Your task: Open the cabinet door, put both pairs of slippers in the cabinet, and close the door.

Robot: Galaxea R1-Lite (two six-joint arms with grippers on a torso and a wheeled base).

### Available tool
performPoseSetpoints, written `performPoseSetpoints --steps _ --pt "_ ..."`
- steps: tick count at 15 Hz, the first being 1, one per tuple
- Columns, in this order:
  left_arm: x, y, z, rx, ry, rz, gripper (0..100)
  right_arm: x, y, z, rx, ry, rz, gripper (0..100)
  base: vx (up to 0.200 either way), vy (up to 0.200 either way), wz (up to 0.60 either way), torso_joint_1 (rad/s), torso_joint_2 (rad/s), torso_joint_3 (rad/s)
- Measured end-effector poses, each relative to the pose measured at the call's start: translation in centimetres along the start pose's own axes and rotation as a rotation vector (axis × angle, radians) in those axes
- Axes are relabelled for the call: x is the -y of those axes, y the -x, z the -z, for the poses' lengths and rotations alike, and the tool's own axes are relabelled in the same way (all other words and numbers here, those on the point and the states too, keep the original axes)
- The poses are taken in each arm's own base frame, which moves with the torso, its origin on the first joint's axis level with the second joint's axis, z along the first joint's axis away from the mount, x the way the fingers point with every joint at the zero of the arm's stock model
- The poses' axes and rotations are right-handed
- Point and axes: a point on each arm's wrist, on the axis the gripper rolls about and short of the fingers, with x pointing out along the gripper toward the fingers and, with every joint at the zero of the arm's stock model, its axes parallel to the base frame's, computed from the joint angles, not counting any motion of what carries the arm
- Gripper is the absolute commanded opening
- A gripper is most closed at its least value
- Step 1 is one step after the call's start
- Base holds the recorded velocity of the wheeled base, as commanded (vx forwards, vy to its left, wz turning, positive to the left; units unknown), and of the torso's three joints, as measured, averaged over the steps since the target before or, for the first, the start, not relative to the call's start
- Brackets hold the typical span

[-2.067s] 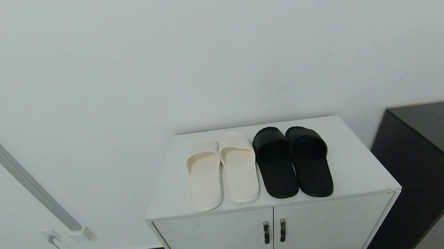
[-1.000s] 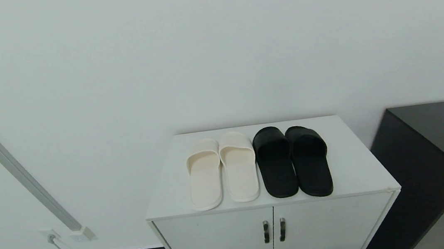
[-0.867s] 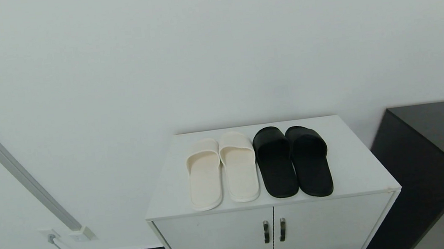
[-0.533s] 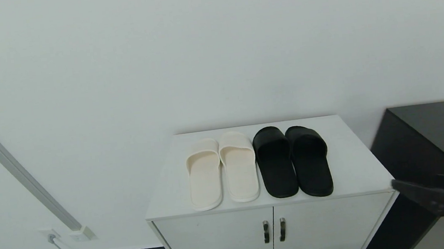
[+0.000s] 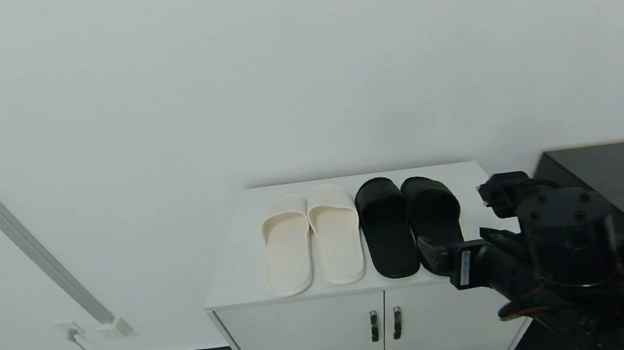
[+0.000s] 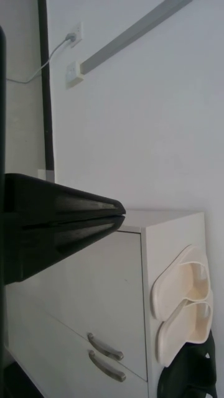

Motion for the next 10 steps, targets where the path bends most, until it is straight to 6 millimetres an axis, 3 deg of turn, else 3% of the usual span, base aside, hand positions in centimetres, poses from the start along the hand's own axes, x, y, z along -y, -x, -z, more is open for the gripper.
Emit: performPoseSetpoints --steps 5,10 --pt "0.0 0.0 0.0 0.000 0.000 0.000 0 -0.8 -7.6 0.8 0.057 0.038 0.100 100 0.000 0.000 0.00 0.000 0.00 0.000" --pt "0.0 0.0 0.0 0.000 0.000 0.000 0 -1.5 -12.8 1.1 0.083 0.060 0.144 100 0.000 0.000 0.00 0.000 0.00 0.000"
